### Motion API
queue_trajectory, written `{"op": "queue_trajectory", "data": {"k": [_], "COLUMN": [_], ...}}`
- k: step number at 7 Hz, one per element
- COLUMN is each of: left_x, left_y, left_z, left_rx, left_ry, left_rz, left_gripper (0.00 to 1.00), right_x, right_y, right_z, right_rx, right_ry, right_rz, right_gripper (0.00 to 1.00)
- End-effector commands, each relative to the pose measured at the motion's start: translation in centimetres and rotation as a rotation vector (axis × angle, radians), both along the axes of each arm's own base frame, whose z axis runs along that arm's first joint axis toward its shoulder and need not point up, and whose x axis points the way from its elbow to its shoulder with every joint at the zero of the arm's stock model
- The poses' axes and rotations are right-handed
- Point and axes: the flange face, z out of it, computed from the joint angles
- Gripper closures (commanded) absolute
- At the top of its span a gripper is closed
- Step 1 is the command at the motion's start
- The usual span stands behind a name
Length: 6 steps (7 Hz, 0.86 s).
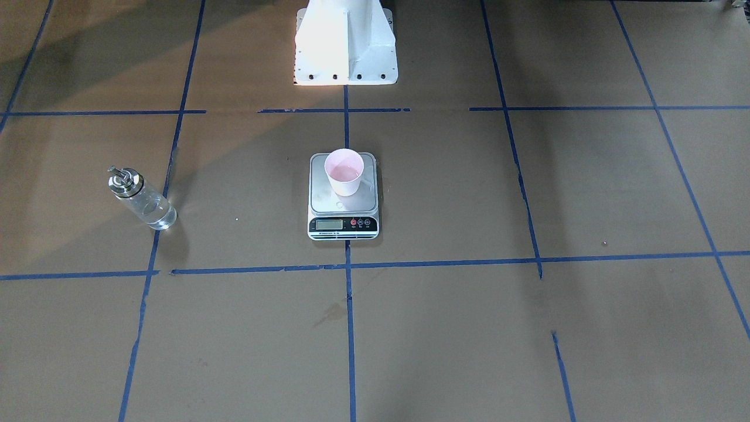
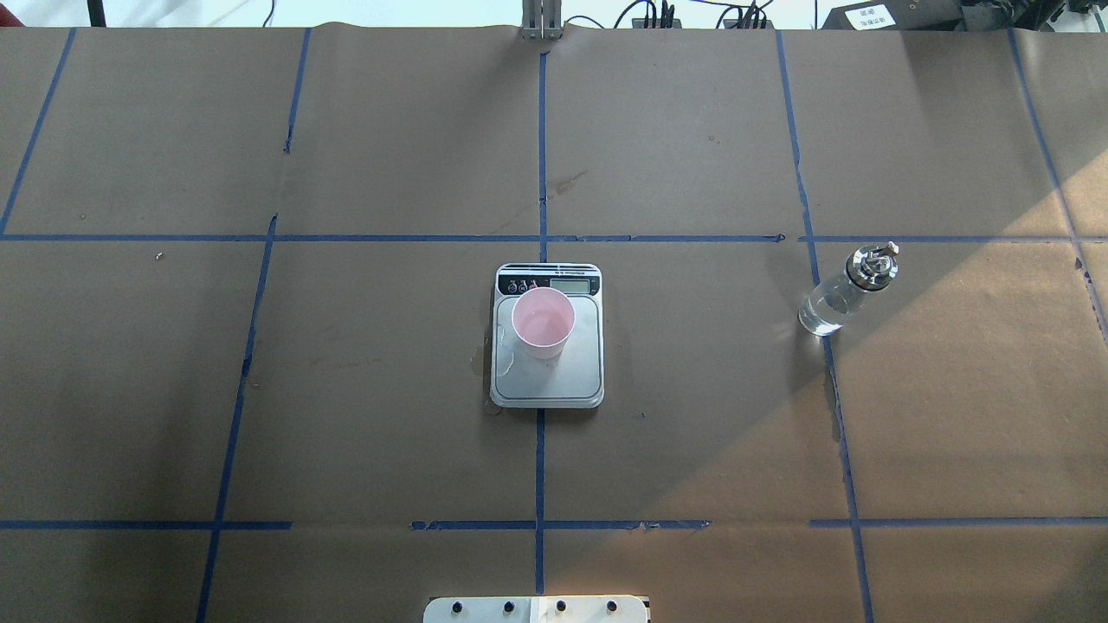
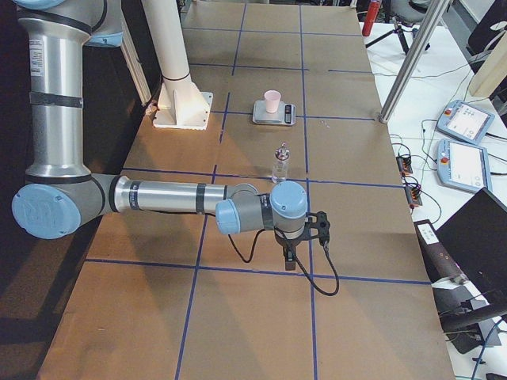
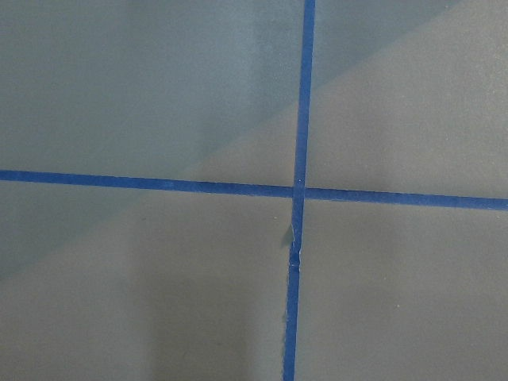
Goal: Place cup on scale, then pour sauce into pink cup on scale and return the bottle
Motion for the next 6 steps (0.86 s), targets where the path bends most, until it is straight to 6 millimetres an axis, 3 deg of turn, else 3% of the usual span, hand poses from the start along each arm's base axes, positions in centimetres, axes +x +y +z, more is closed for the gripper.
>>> {"op": "queue_trajectory", "data": {"k": [1, 6], "left_x": [0.0, 0.0], "left_y": [-0.22, -0.26], "left_z": [-0.34, -0.74], "left_rx": [0.006, -0.007], "left_ry": [0.0, 0.003], "left_rz": [-0.001, -0.027], "left_gripper": [0.0, 0.0], "right_x": [-0.01, 0.0], "right_y": [0.45, 0.45], "right_z": [-0.42, -0.41], "right_rx": [0.006, 0.006], "right_ry": [-0.003, -0.001], "right_rz": [0.0, 0.0], "right_gripper": [0.0, 0.0]}}
